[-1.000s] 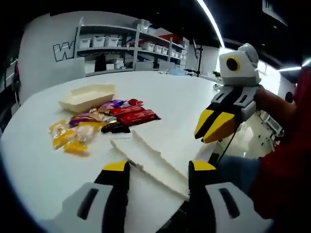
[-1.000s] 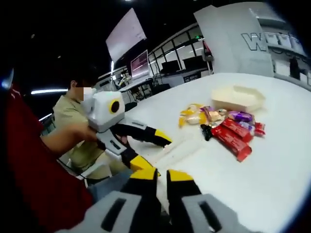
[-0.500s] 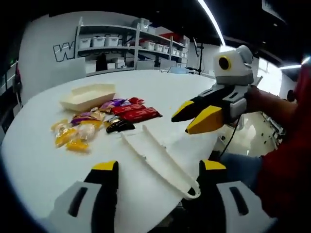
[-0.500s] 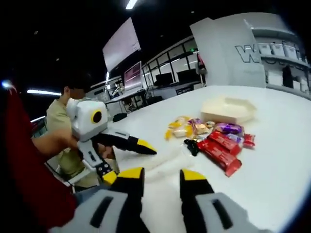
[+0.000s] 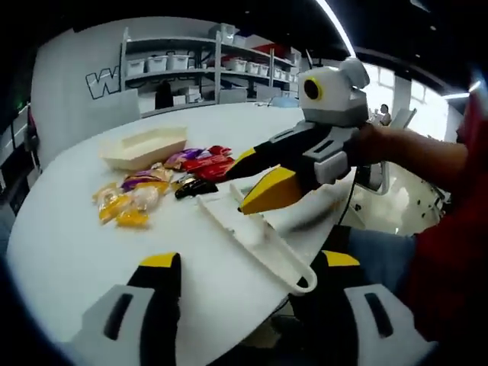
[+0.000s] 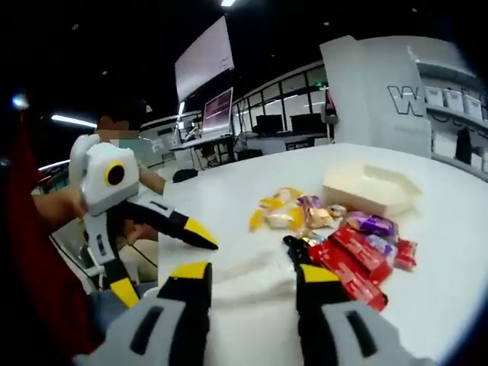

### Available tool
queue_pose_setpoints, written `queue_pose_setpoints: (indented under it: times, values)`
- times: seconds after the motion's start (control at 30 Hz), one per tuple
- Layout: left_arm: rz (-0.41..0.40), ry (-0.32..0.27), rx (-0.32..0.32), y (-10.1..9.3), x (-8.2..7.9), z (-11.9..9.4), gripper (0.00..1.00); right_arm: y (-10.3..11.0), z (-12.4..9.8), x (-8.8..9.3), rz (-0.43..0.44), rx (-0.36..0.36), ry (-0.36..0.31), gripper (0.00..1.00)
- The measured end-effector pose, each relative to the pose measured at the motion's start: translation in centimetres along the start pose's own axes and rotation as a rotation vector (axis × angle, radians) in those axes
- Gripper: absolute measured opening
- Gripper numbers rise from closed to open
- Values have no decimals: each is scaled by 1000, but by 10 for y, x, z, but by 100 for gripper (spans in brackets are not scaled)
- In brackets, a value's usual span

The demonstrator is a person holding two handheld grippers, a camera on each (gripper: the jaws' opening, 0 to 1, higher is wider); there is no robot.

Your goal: Place the target food into the container with the food tongs after gripping and lifting it, then release it inside without dropping or visibly crushing the food.

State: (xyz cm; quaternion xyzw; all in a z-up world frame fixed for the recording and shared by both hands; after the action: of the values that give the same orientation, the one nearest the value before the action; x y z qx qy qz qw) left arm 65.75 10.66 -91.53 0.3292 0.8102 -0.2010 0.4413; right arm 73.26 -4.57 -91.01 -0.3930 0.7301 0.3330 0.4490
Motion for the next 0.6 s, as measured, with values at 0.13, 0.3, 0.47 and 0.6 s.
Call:
queue_pose_setpoints:
  times: [0.13,0.3,0.47,0.6]
  values:
    - [21,12,-2,-2,2,-2,72,-2,2,4,11,-4,14,40]
    - [29,14,-2,1,2,-3,71,-3,-1,6,37,-4,13,37]
    - [30,18,-3,5,2,-3,75,-4,-3,6,52,-4,17,35]
    - [28,31,-8,9,3,-7,76,-5,-5,7,58,-2,19,33]
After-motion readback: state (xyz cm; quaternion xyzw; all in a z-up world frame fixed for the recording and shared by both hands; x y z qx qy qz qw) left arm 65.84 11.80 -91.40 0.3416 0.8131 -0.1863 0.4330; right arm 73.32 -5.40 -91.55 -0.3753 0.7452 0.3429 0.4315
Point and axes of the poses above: the point that each gripper's makers call its tool centre point, and the gripper's own axes: z roughly forward along the fingers, y roughly to its left, x roughly out of its underside, the point moved 9 cm from there along -z, roughly backward along the fingers, and after that the axes turned 1 degree about x, right-handed, at the moved point
